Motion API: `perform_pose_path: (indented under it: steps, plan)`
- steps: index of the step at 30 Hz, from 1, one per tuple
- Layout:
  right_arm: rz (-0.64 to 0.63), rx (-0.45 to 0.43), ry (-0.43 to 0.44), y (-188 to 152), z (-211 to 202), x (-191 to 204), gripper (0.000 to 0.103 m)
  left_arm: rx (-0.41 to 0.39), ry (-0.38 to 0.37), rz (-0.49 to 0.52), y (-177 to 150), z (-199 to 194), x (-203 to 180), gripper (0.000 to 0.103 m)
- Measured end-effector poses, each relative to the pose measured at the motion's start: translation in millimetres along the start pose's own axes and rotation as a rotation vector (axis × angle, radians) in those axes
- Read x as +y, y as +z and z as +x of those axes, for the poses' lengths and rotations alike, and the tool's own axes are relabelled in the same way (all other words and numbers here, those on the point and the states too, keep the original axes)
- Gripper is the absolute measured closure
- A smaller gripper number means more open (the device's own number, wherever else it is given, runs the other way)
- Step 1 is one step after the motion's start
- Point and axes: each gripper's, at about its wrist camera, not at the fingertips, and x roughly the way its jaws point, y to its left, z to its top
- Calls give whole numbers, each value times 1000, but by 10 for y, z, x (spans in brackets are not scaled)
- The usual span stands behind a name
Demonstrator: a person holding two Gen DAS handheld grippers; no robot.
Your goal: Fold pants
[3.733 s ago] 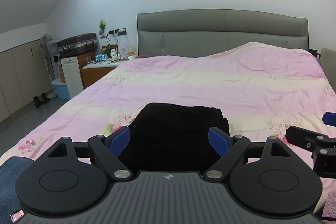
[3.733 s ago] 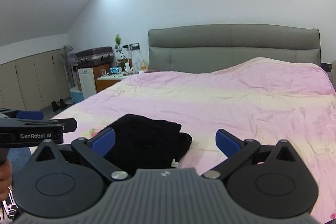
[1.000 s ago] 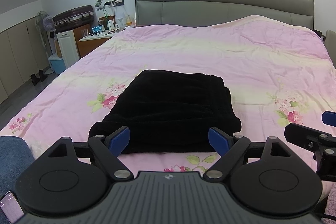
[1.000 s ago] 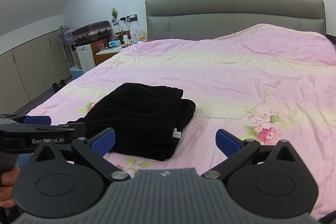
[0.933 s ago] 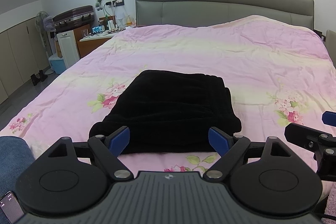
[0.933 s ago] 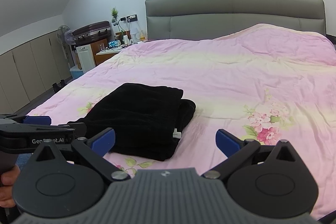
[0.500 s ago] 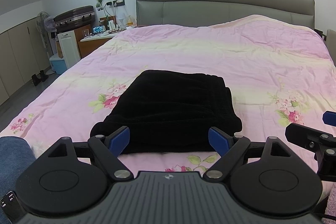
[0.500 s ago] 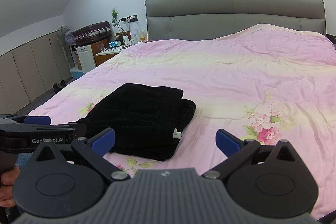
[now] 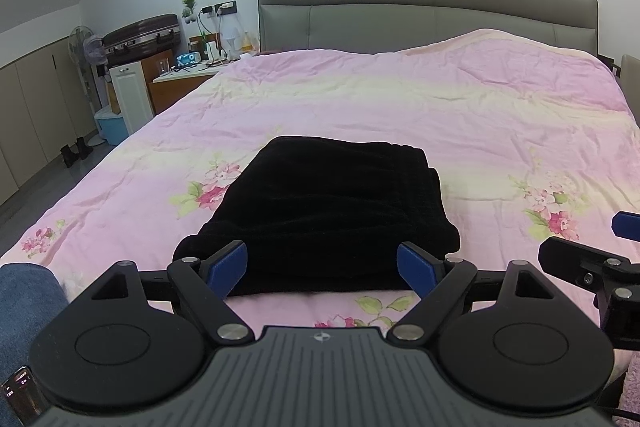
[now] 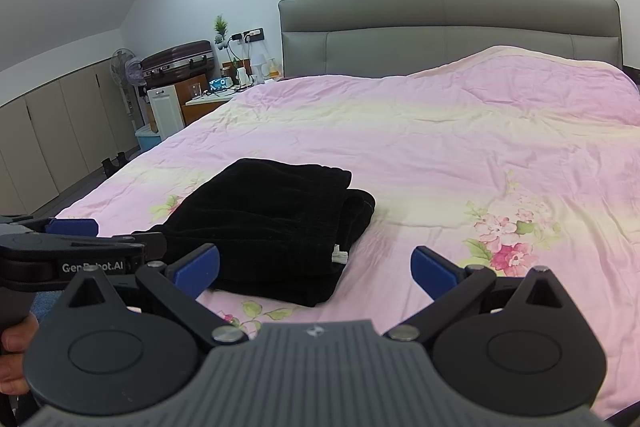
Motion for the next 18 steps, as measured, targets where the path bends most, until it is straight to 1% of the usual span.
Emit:
perform_pose_path:
  steps: [18]
  plan:
    - [0, -1, 1, -1, -4, 8, 5, -2, -9, 6, 26, -9, 3, 4]
